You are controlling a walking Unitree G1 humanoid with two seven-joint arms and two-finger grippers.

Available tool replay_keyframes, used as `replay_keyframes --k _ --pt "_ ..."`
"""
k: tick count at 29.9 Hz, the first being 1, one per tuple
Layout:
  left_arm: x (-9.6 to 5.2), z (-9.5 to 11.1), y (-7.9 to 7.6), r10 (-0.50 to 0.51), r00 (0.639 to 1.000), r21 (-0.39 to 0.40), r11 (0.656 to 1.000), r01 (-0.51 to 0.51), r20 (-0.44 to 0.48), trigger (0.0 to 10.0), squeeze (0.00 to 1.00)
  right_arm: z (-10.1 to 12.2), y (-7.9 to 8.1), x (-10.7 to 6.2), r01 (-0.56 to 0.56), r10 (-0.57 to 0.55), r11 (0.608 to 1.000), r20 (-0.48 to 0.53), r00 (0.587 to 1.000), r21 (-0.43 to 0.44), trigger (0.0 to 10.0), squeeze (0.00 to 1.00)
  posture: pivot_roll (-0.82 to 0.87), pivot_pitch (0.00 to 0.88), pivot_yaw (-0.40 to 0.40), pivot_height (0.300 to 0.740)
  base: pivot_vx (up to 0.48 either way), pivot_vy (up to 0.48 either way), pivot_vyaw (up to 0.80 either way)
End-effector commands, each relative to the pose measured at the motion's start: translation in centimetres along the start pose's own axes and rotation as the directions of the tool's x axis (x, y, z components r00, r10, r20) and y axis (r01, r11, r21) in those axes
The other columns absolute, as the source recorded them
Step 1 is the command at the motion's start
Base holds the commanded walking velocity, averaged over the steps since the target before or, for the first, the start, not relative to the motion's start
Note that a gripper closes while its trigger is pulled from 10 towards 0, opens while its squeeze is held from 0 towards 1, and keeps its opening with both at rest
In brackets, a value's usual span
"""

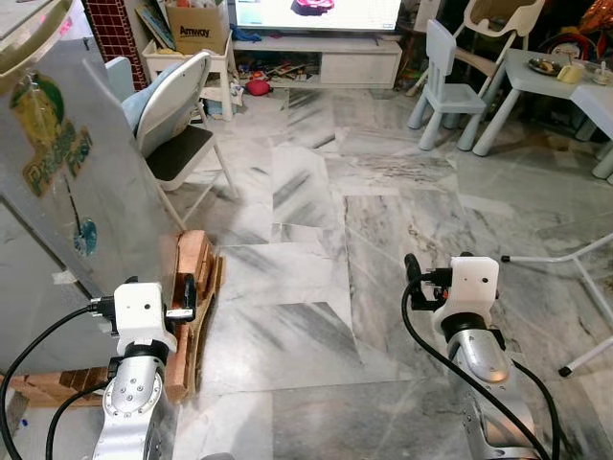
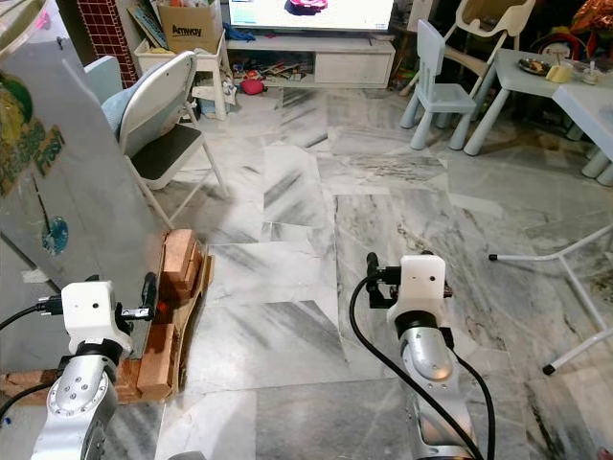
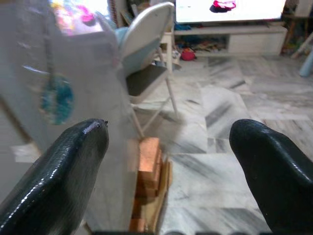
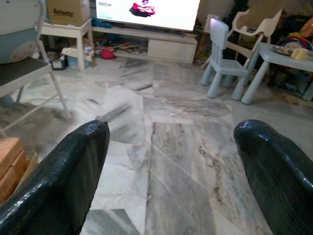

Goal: Restocking fridge

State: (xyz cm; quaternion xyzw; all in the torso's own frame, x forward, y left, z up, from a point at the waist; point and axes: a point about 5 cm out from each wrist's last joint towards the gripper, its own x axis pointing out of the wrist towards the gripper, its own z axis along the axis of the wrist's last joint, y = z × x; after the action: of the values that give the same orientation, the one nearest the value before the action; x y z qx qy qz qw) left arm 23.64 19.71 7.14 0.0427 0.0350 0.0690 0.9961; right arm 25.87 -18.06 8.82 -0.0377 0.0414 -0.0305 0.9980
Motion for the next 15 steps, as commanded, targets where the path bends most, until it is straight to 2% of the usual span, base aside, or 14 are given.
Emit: replay_keyframes --k 1,15 --pt "0.1 0.2 0.1 0.0 1.0 0.003 1.0 0.0 0.004 10.0 0.0 0.7 0.1 0.0 -0.008 0.007 1.0 0.019 1.0 0.007 10.0 0.0 0.02 0.0 -0.037 0.74 0.277 0.394 0.0" --pt "0.4 0.5 -1.1 -0.057 0.998 -0.013 0.998 0.057 0.013 10.0 0.0 0.9 0.3 0.2 -0.015 0.015 1.0 0.024 1.0 -0.002 10.0 0.0 0.02 0.0 -0.04 0.74 0.324 0.35 0.0"
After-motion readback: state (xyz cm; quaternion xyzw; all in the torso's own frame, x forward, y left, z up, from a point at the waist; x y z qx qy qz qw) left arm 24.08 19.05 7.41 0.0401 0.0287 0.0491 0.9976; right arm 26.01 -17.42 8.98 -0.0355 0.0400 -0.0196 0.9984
